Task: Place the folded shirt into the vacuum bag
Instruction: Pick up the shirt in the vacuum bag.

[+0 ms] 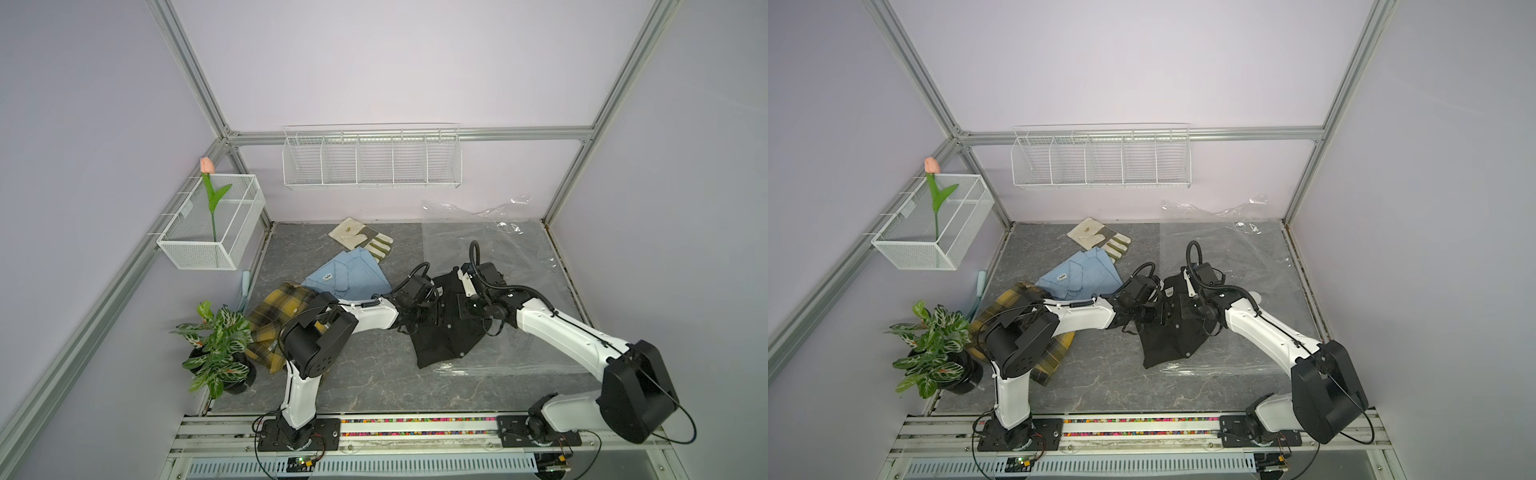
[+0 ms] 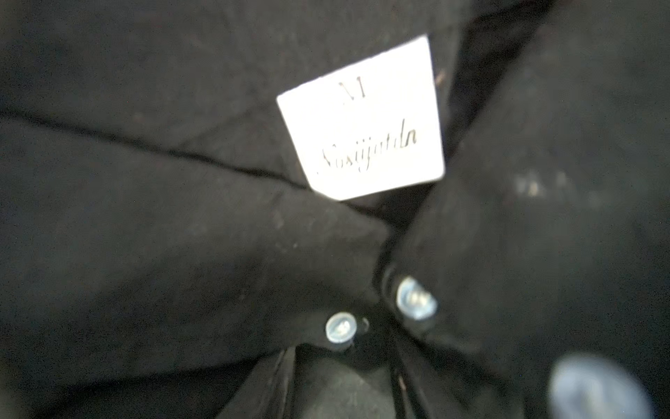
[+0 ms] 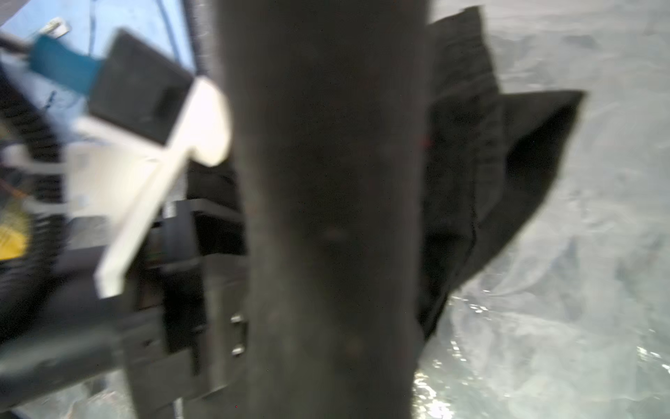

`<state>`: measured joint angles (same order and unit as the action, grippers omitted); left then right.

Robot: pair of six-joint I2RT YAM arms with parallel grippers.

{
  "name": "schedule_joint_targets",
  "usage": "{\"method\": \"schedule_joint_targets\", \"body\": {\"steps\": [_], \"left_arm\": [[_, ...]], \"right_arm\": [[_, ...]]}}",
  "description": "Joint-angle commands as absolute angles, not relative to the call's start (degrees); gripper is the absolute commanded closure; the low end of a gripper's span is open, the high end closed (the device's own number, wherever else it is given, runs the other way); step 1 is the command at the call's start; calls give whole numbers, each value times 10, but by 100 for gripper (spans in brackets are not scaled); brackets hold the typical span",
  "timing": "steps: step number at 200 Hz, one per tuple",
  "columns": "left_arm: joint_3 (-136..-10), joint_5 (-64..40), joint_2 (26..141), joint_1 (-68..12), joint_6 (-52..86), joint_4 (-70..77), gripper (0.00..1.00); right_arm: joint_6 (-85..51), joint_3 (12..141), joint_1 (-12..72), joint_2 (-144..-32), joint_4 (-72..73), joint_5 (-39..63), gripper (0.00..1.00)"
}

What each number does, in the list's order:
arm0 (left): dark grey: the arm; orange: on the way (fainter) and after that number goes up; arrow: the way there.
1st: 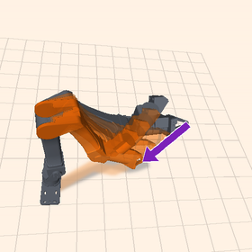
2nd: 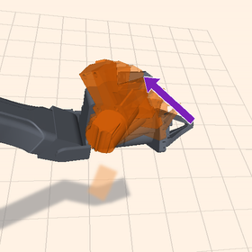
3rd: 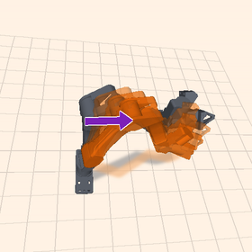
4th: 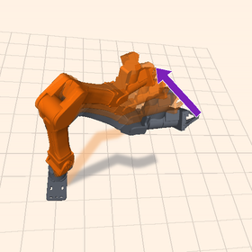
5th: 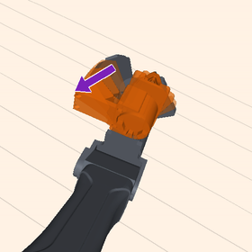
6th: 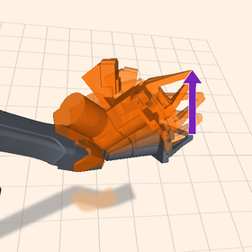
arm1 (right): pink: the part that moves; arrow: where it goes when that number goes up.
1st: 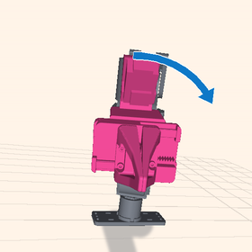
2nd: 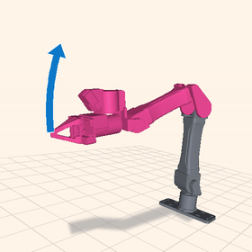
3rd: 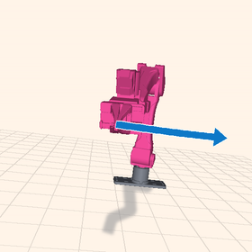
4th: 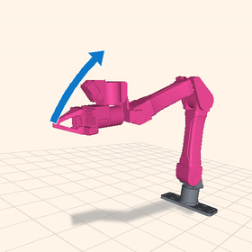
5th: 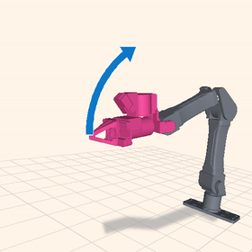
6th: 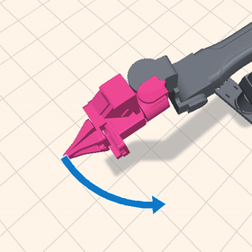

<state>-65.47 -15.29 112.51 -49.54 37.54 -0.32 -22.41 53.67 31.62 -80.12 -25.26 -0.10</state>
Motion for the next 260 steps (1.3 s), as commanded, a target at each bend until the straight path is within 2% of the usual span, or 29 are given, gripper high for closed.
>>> {"method": "schedule_joint_targets", "body": {"steps": [1,28,52,92,117,145,168,207,260], "left_arm": [[-628,-164,1090,-484,387,12,55],[-589,-142,997,-474,363,-78,55],[-551,-99,960,-471,347,-150,61],[-482,-149,1007,-472,402,-12,70],[-481,-163,1030,-474,431,54,72],[-482,-167,1029,-474,430,61,73],[-477,-167,1007,-464,415,37,74],[-468,-151,891,-415,375,-68,74],[-526,-124,797,-362,325,-197,73]], "right_arm": [[-243,539,322,-825,-260,-11,93],[-193,554,306,-835,-296,-76,93],[-148,588,307,-836,-324,-109,93],[-189,612,349,-862,-314,-46,93],[-249,594,387,-886,-257,-14,87],[-280,580,411,-931,-211,17,81],[-276,567,414,-953,-193,34,69],[-219,559,415,-968,-194,59,34],[-164,585,455,-1018,-253,9,4]]}}
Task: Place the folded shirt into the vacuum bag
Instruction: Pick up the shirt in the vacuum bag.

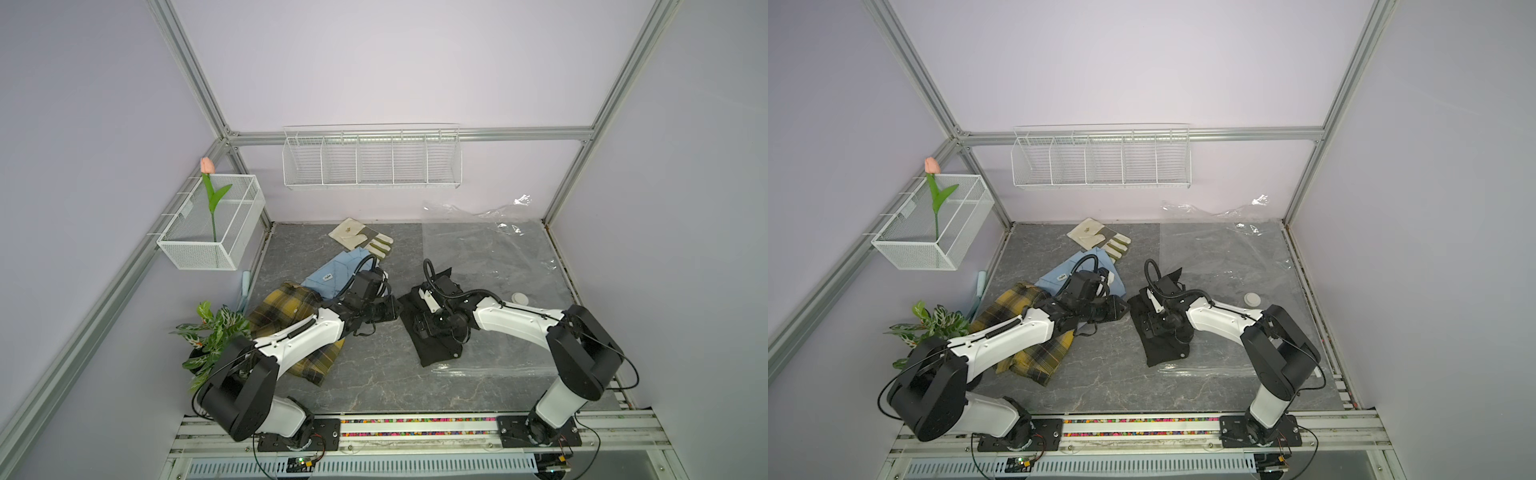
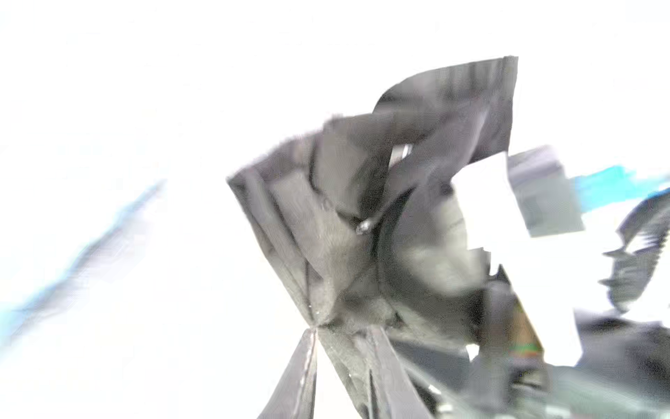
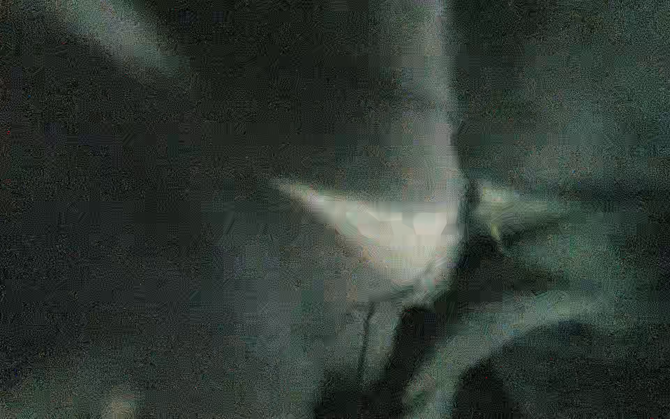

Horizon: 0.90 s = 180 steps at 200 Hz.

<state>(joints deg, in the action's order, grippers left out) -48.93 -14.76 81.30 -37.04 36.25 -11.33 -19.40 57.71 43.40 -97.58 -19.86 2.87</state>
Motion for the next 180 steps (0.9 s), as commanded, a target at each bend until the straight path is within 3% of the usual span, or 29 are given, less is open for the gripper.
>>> {"method": "schedule_joint_targets", "body": {"steps": [1,28,52,78,96,106,153,180], "left_arm": [[-527,-124,797,-362,325,-198,73],[-555,-111,791,-361,315,-221,73],[-561,-107,788,-361,321,-223,73],[-566,-99,780,-361,322,-231,73],[-572,-89,770,-360,322,-241,73],[-577,-83,764,-361,322,-246,73],[-597,-72,745,-360,317,-255,72],[-597,-90,755,-361,312,-237,71]], "right_arm": [[-164,586,456,-1021,-255,7,4],[-152,624,486,-1089,-318,-65,0],[-159,641,492,-1136,-345,-78,4],[-159,657,487,-1165,-362,-63,30],[-161,664,478,-1148,-363,-52,61],[-165,660,471,-1119,-349,-41,70],[-245,575,391,-876,-194,59,93],[-291,543,333,-773,-190,60,93]]}}
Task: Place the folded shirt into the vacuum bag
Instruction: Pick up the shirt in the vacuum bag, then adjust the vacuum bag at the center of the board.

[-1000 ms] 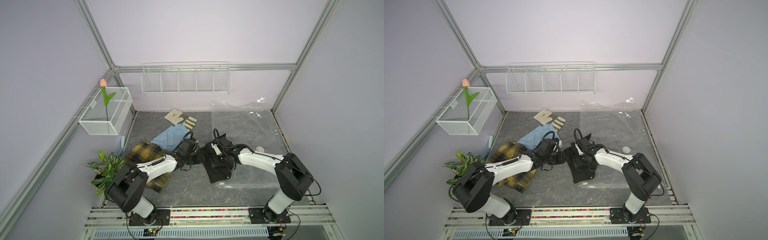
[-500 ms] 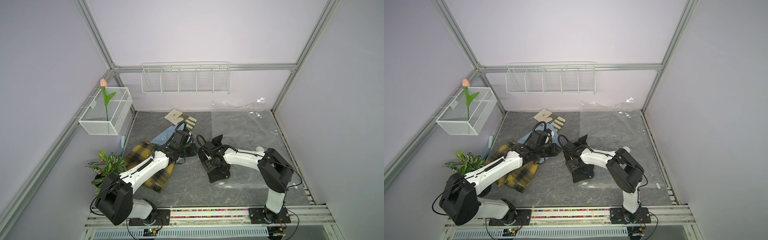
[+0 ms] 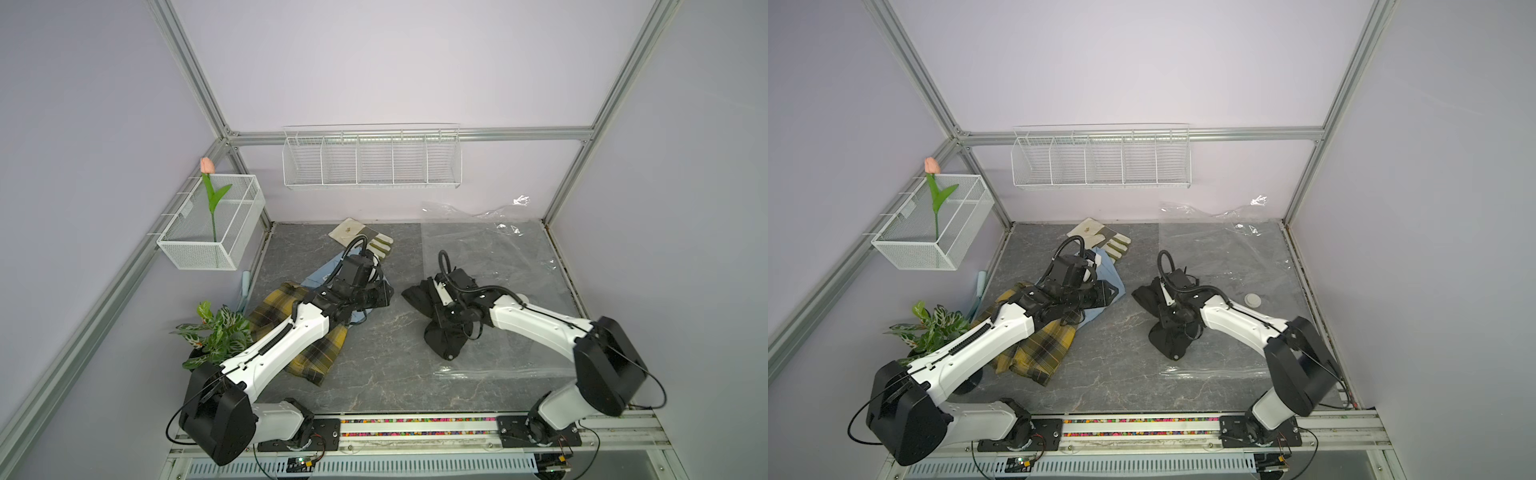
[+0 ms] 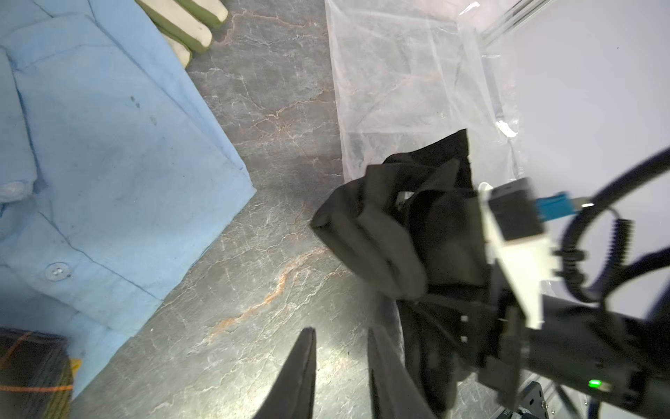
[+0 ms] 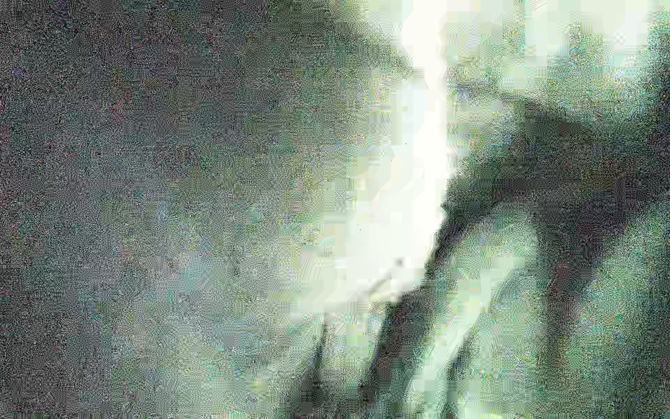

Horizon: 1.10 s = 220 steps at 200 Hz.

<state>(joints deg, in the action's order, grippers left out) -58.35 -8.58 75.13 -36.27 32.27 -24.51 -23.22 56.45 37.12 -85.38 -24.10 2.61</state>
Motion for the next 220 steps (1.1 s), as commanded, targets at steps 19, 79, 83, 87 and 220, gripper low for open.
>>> {"method": "schedule_joint_targets", "body": {"steps": [19,79,83,87,220], "left_arm": [[-600,-100,770,-372,317,-219,71],[-686,-98,893,-460,300,-198,69],[-693,-98,902,-465,300,-195,69],[-699,-101,913,-470,300,-192,69],[-854,-135,1196,-527,260,-195,69]], "right_arm": [[-334,507,277,-704,-180,57,93],[-395,425,80,-568,-268,-77,93],[-398,420,69,-564,-271,-82,93],[-403,415,58,-559,-274,-89,94],[-394,322,-4,-580,-214,-67,93]]}}
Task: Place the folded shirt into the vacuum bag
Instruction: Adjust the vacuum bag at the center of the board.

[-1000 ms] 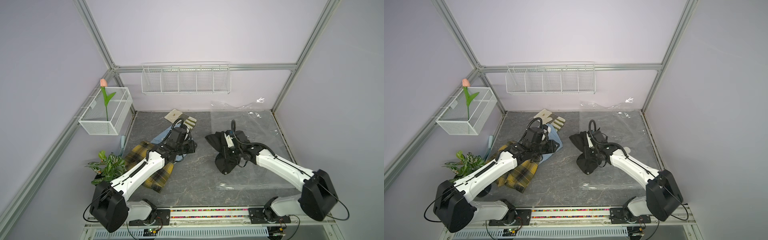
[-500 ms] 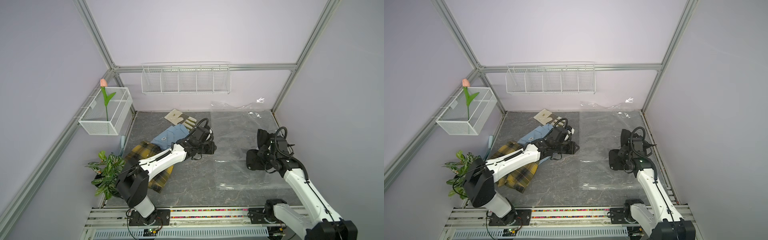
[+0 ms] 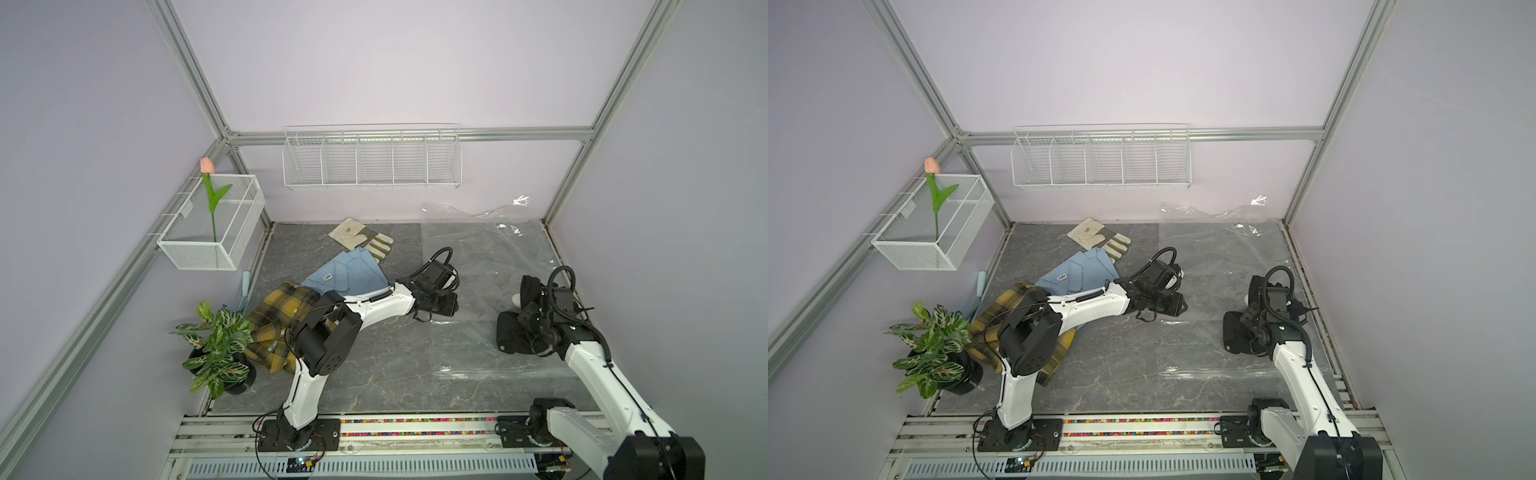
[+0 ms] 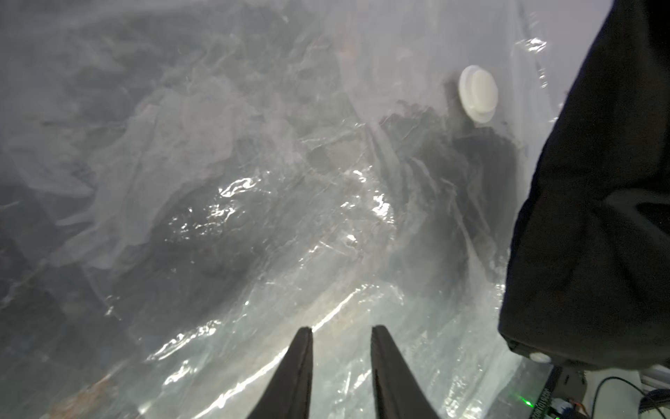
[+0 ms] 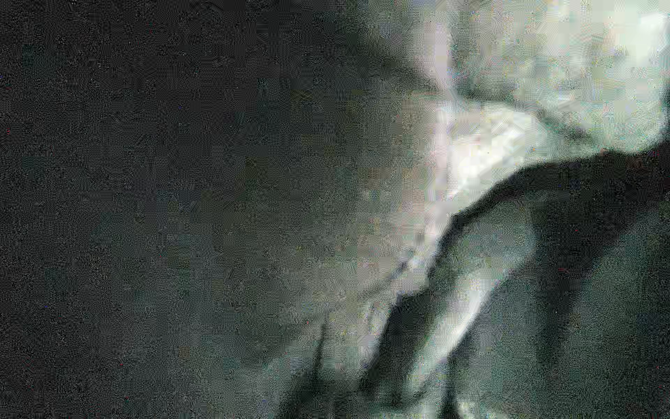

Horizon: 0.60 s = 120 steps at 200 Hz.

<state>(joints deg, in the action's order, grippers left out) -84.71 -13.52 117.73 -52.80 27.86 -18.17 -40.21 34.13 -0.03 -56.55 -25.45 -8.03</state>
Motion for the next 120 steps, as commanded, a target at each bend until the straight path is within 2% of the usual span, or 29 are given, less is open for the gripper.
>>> {"method": "schedule_joint_targets", "body": {"steps": [1,120], "left_arm": [[-853,-135,1196,-528,260,-195,69],[-664,-129,1111,-502,302,-153,69]], "right_arm": [[-393,321,-4,-580,-214,-66,93],[-371,312,19,-757,-102,5,93]]}}
